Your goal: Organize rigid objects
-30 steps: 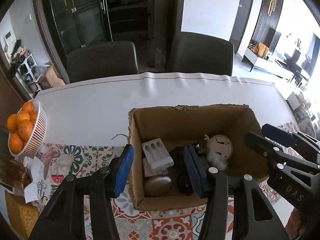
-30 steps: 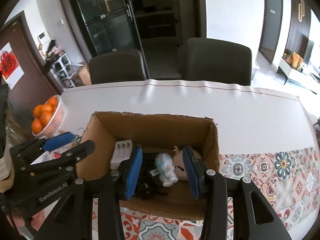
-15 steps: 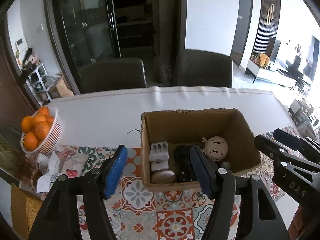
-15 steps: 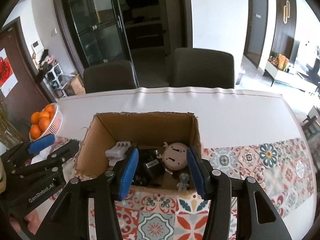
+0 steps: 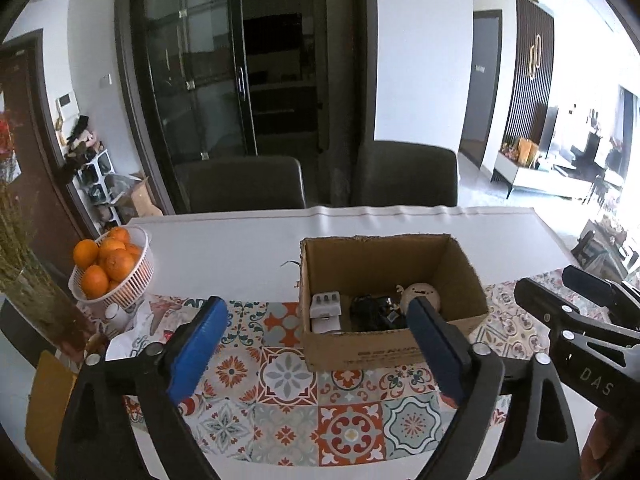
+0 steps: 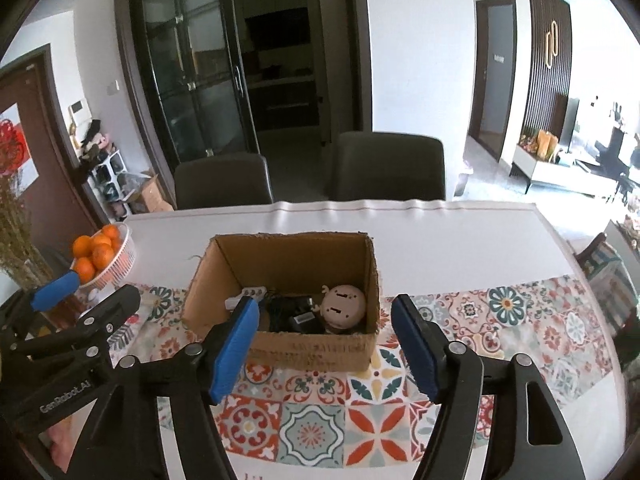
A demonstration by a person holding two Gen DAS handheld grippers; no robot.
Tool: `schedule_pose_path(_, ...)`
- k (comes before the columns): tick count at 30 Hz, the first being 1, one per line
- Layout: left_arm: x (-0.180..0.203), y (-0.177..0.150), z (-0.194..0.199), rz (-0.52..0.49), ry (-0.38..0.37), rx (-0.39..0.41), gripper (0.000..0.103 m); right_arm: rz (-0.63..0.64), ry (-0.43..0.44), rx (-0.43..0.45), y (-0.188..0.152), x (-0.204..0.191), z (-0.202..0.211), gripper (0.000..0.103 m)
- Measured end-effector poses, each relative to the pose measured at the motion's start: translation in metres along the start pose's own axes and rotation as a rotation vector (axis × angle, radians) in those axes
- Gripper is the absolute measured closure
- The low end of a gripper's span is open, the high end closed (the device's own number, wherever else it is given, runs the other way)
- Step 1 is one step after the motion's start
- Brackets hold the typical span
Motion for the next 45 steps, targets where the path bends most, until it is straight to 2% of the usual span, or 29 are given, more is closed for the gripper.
schedule_pose_path(6, -0.003, -0.005, 0.031, -0.009, 0.026, 0.074, 0.0, 0.012, -0.025, 0.037, -0.007, -0.003, 0.028, 0.028)
schedule_pose_path(9, -0.004, -0.008, 0.045, -0.016, 0.04, 0.105, 0.0, 0.009, -0.031, 0.056, -0.01, -0.002, 0.04, 0.028)
schedule_pose_path(30, 0.004, -0.034, 0.105, 0.0, 0.027, 0.177, 0.0, 0.002, -0.046, 0.13, -0.037, 0.002, 0.104, 0.024)
schedule_pose_path(39, 0.005, -0.039, 0.111, 0.001, 0.026, 0.177, 0.0, 0.018, -0.052, 0.151, -0.039, 0.002, 0.115, 0.023)
schedule_pose_path(45, 0.007, -0.037, 0.124, -0.002, 0.031, 0.204, 0.0, 0.022, -0.05, 0.163, -0.04, 0.0, 0.122, 0.023)
Point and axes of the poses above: each gripper's, at about its wrist camera, not at the fingertips, and z roughly against the way its jaws point, x to its right, y to its top, the point moved 9 cm from there along -z, roughly the way its jaws point, and after that the axes turned 10 degrees about z, right-handed, at the moved point
